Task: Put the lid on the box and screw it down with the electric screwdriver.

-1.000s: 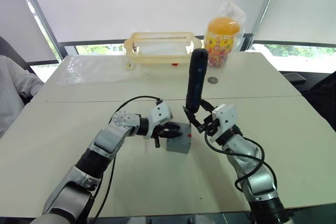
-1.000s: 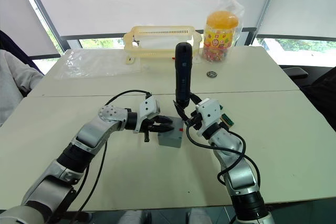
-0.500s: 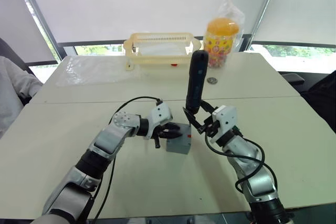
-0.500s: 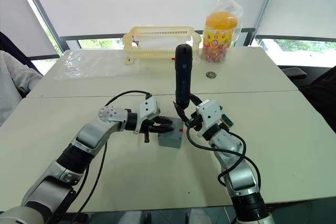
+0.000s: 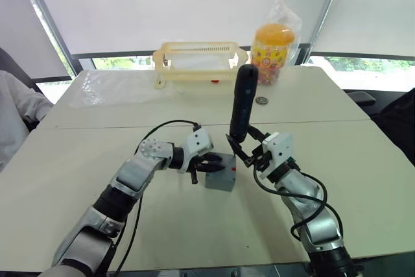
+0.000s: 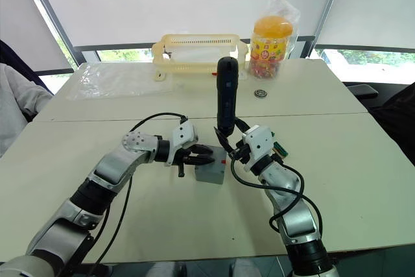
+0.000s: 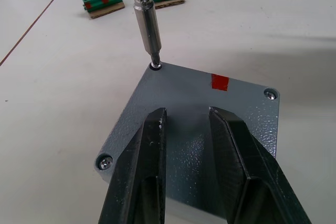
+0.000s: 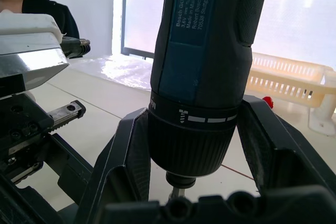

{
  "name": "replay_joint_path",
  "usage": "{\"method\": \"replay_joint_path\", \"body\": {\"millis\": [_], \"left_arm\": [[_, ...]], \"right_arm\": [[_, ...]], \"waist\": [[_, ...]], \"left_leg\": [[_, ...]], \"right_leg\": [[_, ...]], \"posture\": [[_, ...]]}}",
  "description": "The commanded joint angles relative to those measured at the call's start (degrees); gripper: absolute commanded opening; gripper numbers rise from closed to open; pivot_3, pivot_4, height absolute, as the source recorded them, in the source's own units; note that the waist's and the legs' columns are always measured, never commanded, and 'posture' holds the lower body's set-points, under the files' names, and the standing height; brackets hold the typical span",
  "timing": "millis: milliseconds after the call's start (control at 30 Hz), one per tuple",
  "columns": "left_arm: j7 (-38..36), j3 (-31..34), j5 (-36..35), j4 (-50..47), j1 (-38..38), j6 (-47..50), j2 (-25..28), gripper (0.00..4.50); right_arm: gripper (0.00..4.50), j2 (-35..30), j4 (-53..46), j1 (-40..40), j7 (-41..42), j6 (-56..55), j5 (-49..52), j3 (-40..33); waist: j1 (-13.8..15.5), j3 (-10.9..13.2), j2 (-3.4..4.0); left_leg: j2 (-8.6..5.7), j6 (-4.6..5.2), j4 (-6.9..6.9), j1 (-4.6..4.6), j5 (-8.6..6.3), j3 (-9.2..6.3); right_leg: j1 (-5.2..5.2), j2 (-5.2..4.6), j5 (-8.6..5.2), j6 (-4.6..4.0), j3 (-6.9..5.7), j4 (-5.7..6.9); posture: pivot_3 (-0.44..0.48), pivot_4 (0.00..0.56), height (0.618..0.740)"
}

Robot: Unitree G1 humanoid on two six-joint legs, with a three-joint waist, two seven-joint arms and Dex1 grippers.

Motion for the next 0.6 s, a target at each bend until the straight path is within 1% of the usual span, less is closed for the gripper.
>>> {"method": "replay_joint_path", "body": {"millis": [33, 300, 600], "left_arm": [[0.04, -1.21, 1.54, 0.24, 0.97, 1.03, 0.39, 1.25], [0.27, -1.16, 1.66, -0.14, 1.38, 1.19, 0.6, 1.25], [0.37, -1.15, 1.69, -0.33, 1.58, 1.34, 0.66, 1.25]], "right_arm": [[1.99, -1.01, 6.99, 3.04, 2.56, 3.37, -1.85, 3.87], [1.99, 0.18, 6.78, 1.82, 3.06, 3.96, -1.8, 5.27], [1.99, -0.66, 8.35, 2.34, 2.97, 3.4, -2.72, 5.19]], "waist": [[0.0, -0.02, -0.02], [-0.07, -0.05, -0.07], [-0.05, -0.12, -0.12]], "left_leg": [[0.0, 0.0, -0.01, 0.0, 0.0, -0.02], [0.03, -0.01, -0.17, 0.0, 0.0, -0.11], [0.02, -0.01, -0.59, 0.01, 0.0, -0.12]], "right_leg": [[0.0, 0.0, 0.0, 0.0, 0.0, -0.01], [0.0, -0.03, -0.02, -0.04, -0.05, -0.17], [0.01, -0.01, -0.02, -0.05, -0.12, -0.55]], "posture": [[0.0, 0.15, 0.74], [0.0, 0.15, 0.74], [0.0, 0.15, 0.74]]}}
